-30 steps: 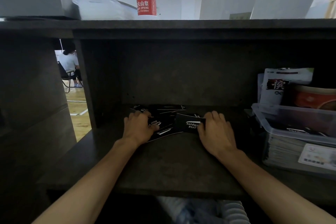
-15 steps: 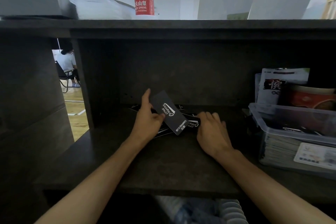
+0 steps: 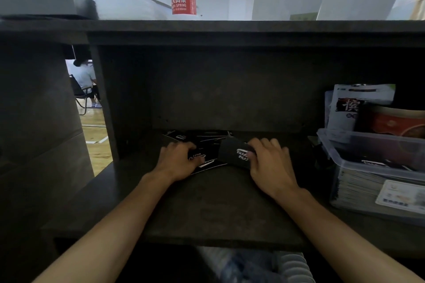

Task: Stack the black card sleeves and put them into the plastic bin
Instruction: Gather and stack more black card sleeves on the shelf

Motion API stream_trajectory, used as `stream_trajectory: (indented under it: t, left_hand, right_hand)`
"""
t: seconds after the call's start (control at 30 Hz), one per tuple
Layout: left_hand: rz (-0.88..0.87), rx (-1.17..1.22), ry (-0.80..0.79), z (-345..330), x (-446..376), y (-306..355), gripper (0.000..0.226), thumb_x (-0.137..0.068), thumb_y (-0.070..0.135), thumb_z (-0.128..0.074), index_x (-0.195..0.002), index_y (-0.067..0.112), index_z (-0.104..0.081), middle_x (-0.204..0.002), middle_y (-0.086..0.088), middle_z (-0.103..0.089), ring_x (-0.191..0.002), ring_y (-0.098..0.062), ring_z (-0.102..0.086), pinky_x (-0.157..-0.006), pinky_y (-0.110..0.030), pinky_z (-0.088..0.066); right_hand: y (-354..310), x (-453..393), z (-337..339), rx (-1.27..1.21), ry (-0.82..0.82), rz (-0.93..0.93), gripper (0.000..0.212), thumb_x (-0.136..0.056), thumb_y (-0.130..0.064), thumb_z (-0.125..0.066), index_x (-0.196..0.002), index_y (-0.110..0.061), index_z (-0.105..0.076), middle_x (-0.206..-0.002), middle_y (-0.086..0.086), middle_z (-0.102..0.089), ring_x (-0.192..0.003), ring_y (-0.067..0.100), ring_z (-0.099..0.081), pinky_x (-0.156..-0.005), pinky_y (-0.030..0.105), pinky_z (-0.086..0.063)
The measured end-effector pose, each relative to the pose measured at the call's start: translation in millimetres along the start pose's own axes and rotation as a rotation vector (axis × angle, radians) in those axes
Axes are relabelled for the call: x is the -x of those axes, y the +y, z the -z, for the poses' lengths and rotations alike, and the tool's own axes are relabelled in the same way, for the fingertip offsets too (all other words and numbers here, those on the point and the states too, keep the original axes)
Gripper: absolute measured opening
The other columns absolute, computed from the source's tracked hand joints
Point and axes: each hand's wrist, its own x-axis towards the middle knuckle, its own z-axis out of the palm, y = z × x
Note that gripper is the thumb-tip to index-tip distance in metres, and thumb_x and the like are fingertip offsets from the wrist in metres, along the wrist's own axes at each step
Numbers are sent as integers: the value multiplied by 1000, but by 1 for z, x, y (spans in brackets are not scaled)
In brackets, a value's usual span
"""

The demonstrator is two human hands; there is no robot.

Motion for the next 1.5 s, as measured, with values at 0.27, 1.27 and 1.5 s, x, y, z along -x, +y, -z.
stream_trajectory:
  t: [0.27,1.27,1.5]
  left_hand:
    - [20,4,152,4,4,9,50,-85,47,-69,-129,27,-59,-127,-1,-56,-125,-23,-48,-103,-44,-33]
    - [-89,-26,53,-2,16,29,51,-90,46,-62,-136,27,-51,-132,-3,-52,-126,-22,-46,-105,-40,-32]
    - [50,349,241,10,14,25,14,-93,25,-63,-106,28,-61,-110,3,-62,-105,-14,-60,-92,-32,-46]
  right_hand:
    - [-1,4,-2,68,-118,-52,45,-95,-27,-55,-137,-30,-41,-131,0,-49,-121,22,-42,-96,49,-40]
    - [4,5,0,21,-82,-103,39,-94,-28,-56,-131,-28,-44,-126,2,-52,-116,21,-45,-97,46,-45]
    - [6,4,-4,4,-59,-146,39,-93,-27,-57,-131,-27,-46,-125,2,-54,-116,21,-46,-96,46,-44]
